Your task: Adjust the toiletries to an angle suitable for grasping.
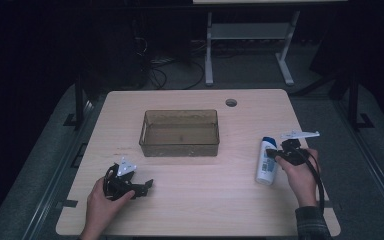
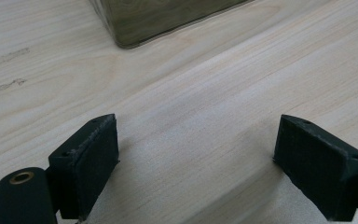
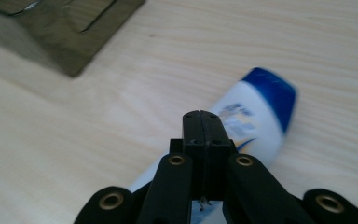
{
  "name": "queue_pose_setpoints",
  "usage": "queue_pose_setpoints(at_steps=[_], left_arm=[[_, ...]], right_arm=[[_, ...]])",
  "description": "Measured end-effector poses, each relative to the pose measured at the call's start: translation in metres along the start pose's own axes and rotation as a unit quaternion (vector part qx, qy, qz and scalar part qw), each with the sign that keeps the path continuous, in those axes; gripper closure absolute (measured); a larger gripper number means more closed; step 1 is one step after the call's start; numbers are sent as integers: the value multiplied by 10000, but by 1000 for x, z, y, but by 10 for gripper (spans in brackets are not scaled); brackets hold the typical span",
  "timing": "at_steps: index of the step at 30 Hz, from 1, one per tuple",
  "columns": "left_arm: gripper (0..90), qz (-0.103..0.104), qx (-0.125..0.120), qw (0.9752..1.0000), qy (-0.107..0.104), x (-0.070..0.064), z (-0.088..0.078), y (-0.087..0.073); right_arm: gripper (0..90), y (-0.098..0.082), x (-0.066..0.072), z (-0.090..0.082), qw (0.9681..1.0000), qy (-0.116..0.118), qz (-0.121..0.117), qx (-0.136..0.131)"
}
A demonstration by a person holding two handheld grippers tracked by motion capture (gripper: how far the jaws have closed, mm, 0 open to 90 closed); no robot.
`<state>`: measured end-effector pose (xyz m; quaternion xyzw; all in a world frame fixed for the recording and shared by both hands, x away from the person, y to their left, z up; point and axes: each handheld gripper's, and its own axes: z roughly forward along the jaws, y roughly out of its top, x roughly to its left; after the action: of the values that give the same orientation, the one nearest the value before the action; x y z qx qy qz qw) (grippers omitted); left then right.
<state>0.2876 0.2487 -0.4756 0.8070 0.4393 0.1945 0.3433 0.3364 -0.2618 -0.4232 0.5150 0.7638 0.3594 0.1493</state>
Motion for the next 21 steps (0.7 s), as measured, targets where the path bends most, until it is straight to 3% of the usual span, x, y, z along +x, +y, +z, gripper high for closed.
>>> queue_pose_setpoints(at_steps=[12,21], left_arm=[[125,-5,4,10000,-1,0,0,0],[125,-15,-11,10000,-2,0,0,0]], right_arm=[[899,8,-42,16,9969,-682,348,-180],[898,1,-61,30,9947,-892,506,-66]])
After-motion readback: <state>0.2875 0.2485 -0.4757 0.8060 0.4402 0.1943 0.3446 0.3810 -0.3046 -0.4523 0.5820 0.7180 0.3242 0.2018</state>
